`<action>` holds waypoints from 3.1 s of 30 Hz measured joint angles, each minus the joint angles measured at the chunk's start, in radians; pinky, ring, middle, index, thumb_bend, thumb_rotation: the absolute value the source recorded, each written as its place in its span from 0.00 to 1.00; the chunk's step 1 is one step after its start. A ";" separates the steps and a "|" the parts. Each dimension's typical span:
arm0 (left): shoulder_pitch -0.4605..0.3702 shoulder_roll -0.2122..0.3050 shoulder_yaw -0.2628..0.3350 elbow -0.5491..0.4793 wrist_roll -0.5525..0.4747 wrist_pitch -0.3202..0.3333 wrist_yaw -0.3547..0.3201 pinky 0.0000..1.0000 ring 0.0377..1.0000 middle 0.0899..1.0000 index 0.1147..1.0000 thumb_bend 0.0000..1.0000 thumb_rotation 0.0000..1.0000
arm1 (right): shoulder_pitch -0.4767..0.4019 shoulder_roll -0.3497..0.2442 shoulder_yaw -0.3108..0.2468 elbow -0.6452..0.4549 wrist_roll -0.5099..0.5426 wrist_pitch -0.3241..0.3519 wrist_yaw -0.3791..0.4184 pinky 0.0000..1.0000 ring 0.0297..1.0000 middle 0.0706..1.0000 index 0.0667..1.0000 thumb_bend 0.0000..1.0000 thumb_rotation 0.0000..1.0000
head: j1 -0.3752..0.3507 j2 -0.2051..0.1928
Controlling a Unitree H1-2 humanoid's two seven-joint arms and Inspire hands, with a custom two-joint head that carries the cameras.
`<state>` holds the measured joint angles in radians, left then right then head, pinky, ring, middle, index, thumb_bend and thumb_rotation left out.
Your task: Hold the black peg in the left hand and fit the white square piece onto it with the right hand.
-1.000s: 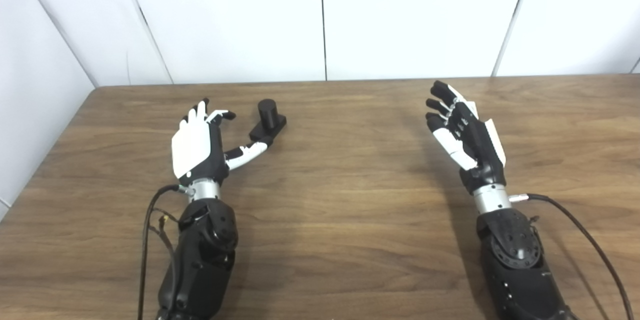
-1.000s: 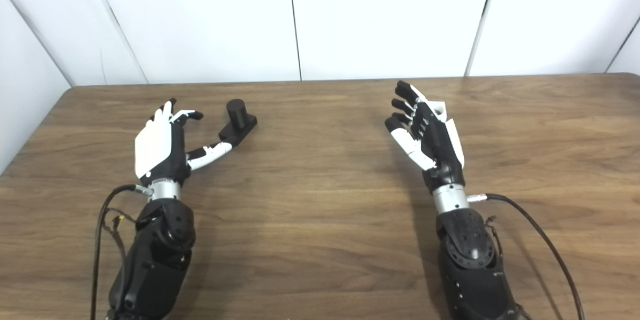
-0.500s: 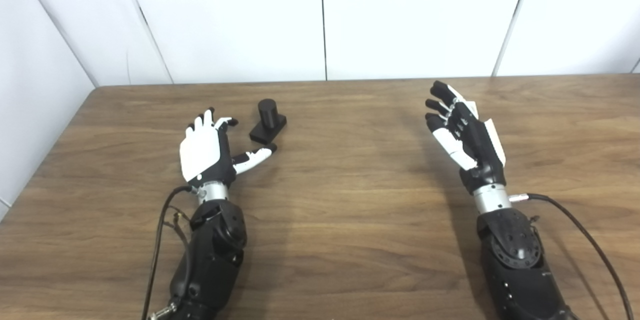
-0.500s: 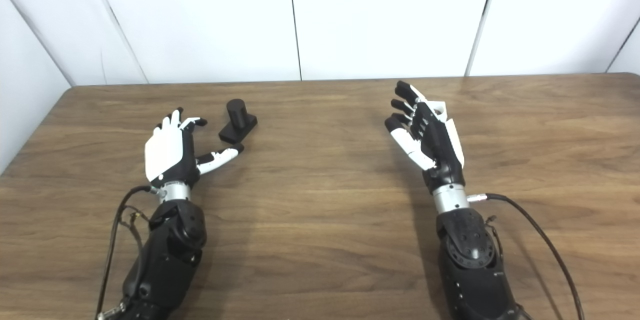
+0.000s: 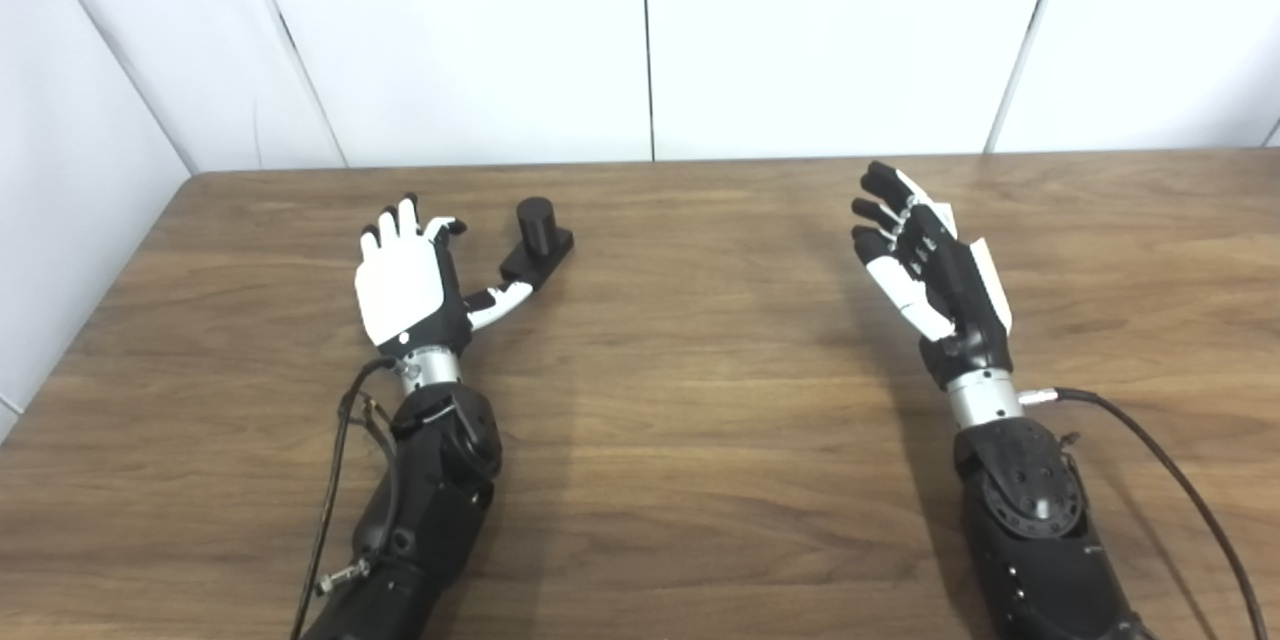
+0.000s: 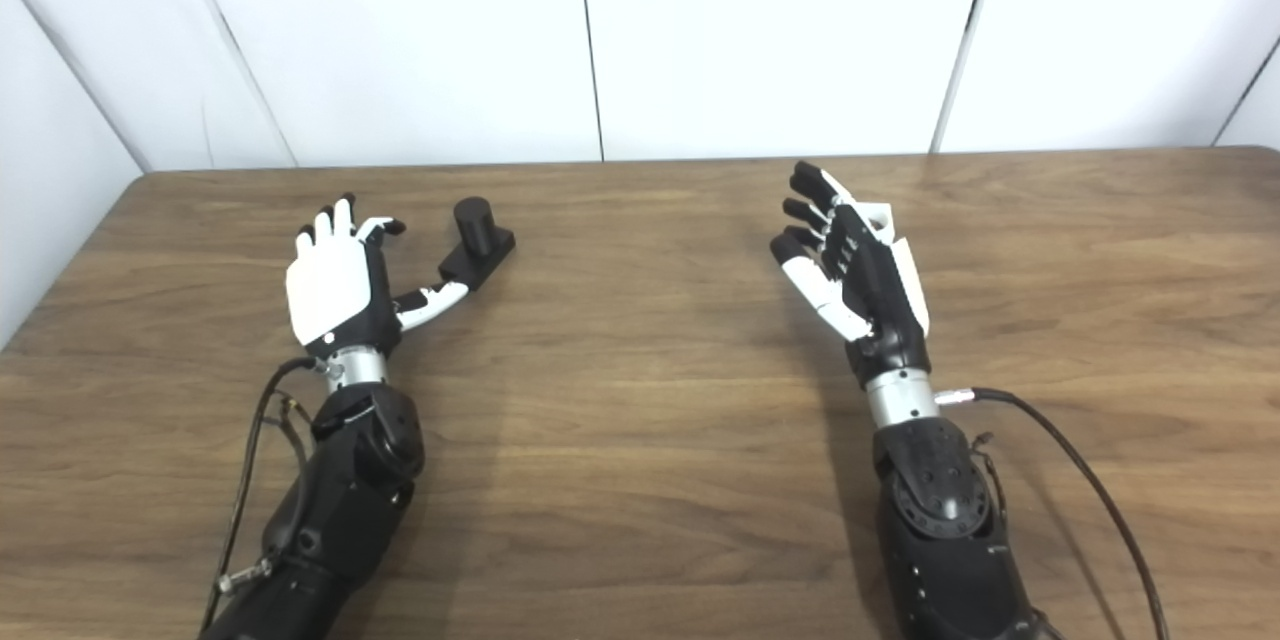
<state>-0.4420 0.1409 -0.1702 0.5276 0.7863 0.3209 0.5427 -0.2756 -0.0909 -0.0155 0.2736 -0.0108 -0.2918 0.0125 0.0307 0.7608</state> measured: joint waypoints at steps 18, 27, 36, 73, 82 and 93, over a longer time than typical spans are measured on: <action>-0.012 0.000 -0.013 0.012 -0.060 -0.029 0.001 1.00 1.00 1.00 0.61 0.91 0.52 | 0.007 0.000 -0.002 -0.013 -0.006 0.002 -0.008 0.80 0.85 0.88 0.87 0.62 0.61 | 0.003 0.005; 0.011 -0.010 -0.031 -0.036 -0.076 0.001 -0.064 1.00 1.00 1.00 0.62 0.92 0.51 | 0.009 0.000 -0.002 -0.016 -0.008 0.005 -0.008 0.80 0.84 0.88 0.87 0.61 0.60 | 0.000 0.011; 0.010 -0.010 -0.042 -0.038 -0.078 0.015 -0.089 1.00 1.00 1.00 0.62 0.92 0.50 | 0.012 0.000 -0.004 -0.021 -0.011 0.017 -0.008 0.79 0.84 0.88 0.87 0.62 0.62 | -0.003 0.014; -0.037 -0.025 -0.029 0.051 -0.095 -0.060 0.018 1.00 1.00 0.90 0.42 0.52 0.08 | 0.028 -0.001 -0.015 -0.044 -0.015 0.025 -0.013 0.78 0.83 0.87 0.85 0.62 0.64 | -0.014 0.026; -0.037 -0.024 -0.029 0.051 -0.105 -0.058 0.018 1.00 0.99 0.89 0.42 0.52 0.08 | 0.043 -0.002 -0.019 -0.065 -0.015 0.045 -0.014 0.78 0.82 0.86 0.85 0.63 0.64 | -0.017 0.032; -0.037 -0.023 -0.033 0.050 -0.109 -0.056 0.017 1.00 0.98 0.90 0.43 0.52 0.09 | 0.043 -0.002 -0.021 -0.066 -0.014 0.045 -0.014 0.79 0.83 0.86 0.85 0.63 0.63 | -0.014 0.031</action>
<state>-0.4787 0.1183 -0.2033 0.5781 0.6773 0.2644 0.5596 -0.2321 -0.0930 -0.0362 0.2079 -0.0252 -0.2467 -0.0015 0.0169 0.7915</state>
